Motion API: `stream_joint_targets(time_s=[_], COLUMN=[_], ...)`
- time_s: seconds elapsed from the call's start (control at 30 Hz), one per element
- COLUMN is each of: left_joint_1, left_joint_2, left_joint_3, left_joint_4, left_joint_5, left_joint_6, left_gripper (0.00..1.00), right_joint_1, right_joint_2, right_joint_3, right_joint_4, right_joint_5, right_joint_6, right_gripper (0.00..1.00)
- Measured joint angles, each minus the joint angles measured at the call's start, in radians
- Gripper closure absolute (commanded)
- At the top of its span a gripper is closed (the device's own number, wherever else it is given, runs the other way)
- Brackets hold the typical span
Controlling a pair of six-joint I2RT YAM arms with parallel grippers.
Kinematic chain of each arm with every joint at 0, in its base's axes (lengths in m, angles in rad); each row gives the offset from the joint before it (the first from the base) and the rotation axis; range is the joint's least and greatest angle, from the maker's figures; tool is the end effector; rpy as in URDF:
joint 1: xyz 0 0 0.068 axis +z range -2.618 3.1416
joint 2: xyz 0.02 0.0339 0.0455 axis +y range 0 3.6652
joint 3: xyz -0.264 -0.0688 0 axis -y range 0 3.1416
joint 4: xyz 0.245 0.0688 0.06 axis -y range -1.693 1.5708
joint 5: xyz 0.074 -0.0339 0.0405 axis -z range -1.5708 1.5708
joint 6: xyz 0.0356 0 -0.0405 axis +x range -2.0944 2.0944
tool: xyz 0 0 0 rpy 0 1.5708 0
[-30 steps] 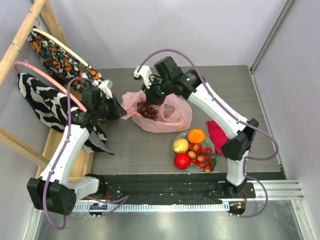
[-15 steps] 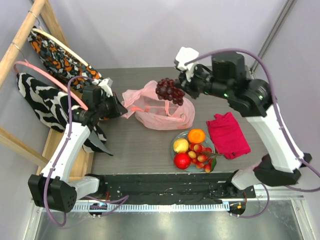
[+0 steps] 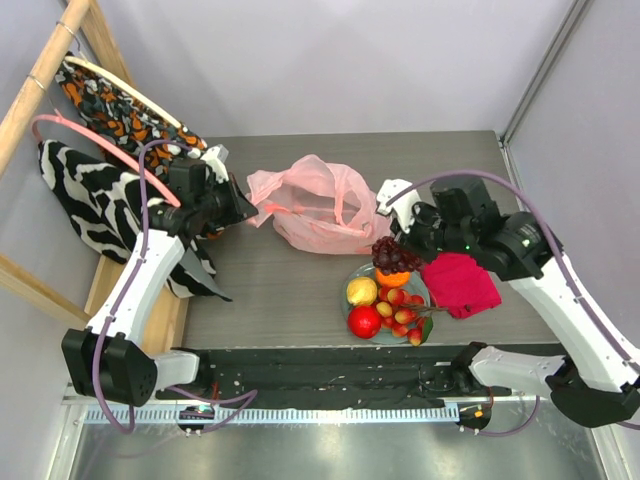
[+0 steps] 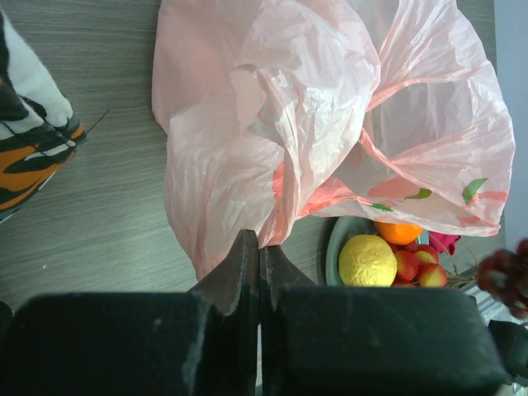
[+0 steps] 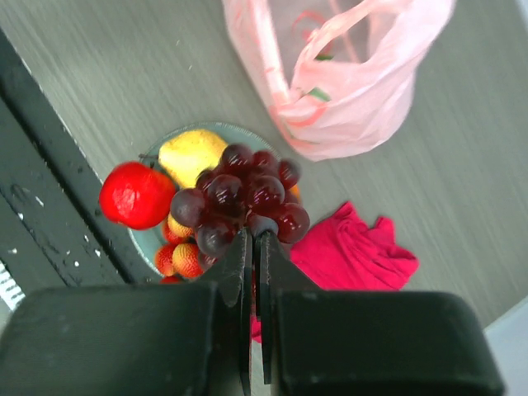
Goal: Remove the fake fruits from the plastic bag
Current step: Place the fake fruit on the plate.
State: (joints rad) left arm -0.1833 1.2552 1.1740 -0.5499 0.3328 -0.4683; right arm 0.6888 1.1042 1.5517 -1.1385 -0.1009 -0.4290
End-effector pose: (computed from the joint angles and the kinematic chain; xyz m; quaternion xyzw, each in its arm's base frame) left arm 0.2673 -0.0614 0.3409 -0.0506 0.8811 -0.2828 0.3757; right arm 0.1370 0.1175 0.4397 -0.4974 0.7548 0.1003 0.4158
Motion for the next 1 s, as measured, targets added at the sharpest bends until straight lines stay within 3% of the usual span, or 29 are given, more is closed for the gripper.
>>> stream_joint_targets(time_s=[0.4,1.0], left_joint_1=[0.002,0.009], left_joint_2=[-0.003,-0.014], left_joint_3=[0.0,-0.008], left_joint_4=[0.0,0.001], left_joint_5=[0.001,0.007], left_joint_6=[0.007,0.008], left_gripper=[1.0,1.0], right_joint_1=[-0.001,-0.001], right_joint_2=[0.011,0.012], right_joint_3=[-0.278,-0.357], right_joint_4=[0.116,0.137], right_joint_5=[-0.024,-0.042], right_joint_6=[-0.052,-0.101], right_gripper=[0.99,0.99])
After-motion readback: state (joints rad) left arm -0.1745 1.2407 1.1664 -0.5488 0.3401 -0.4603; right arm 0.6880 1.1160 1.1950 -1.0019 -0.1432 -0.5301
